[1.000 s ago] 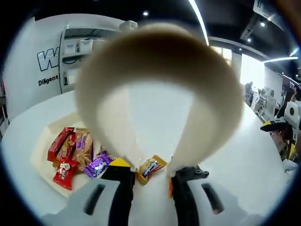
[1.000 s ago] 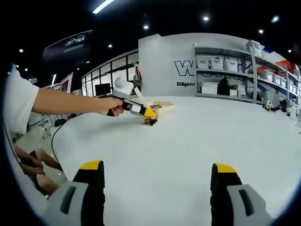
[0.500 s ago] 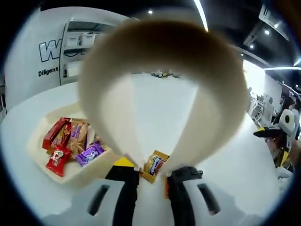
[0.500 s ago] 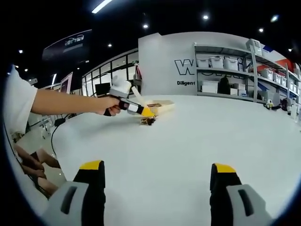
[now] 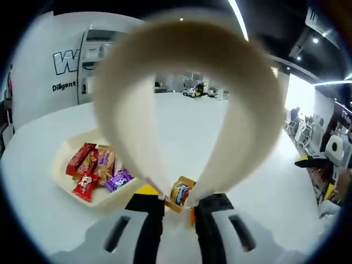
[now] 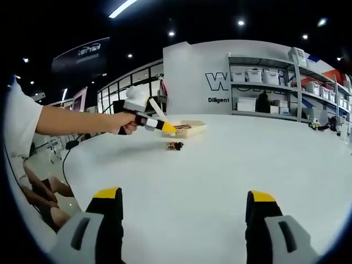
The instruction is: Place the target food into the container with the food tongs after gripping and lifting it, then release it inside without dropping or visibly crushing the food.
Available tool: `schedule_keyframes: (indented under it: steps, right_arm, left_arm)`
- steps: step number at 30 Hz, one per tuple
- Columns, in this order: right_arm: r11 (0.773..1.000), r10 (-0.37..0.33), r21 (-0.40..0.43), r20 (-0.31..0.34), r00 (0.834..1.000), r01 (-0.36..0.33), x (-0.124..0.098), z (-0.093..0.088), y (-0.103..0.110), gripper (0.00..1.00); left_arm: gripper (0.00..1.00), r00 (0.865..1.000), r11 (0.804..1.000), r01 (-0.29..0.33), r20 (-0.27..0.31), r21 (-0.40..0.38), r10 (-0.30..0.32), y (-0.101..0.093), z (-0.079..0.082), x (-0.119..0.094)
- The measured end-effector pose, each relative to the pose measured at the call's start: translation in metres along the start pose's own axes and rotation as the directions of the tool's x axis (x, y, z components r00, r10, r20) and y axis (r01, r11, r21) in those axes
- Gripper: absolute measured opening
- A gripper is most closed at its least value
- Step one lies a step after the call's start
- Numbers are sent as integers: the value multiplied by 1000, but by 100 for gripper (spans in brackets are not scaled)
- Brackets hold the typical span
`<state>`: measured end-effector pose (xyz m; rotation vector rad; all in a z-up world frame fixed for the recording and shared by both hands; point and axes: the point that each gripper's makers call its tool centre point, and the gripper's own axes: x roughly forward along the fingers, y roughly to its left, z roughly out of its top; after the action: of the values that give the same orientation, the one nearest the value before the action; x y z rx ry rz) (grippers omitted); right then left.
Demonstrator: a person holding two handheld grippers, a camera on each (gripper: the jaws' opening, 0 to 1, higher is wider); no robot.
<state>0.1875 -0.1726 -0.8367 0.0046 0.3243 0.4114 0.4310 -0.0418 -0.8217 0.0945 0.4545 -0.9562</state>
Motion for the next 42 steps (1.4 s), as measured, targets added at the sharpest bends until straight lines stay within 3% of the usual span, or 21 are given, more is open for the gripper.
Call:
schedule_keyframes:
  steps: [9, 14, 20, 25, 37, 41, 42]
  right_arm:
    - [1000, -2, 4, 7, 1000, 2, -1, 1, 2, 91]
    - [1000, -5, 3, 8, 1000, 5, -2, 2, 1, 92]
    - [1000, -7, 2, 6, 1000, 7, -2, 2, 0, 91]
    - [1000, -8, -3, 2, 1000, 8, -1, 1, 0, 91]
    - [1000, -3, -10, 0, 1000, 3, -1, 3, 2, 91]
    - [1000, -5, -9, 0, 1000, 5, -2, 2, 2, 91]
    - [1000, -6, -8, -1, 1000, 6, -2, 2, 1, 91]
  left_arm:
    - [19, 999, 999, -28, 22, 30, 27, 10, 13, -5]
    - [18, 999, 999, -34, 19, -8, 34, 20, 13, -4]
    - [17, 998, 999, -54, 24, 5, 54, 27, 15, -5]
    - [17, 998, 998, -61, -9, 5, 61, 31, 0, -2]
    - [19, 998, 998, -60, -18, 25, 60, 28, -5, -5]
    - [23, 998, 993, -58, -29, 100, 62, 28, -10, -5]
    - [23, 999, 992, -28, -21, 121, 31, 23, -11, -4]
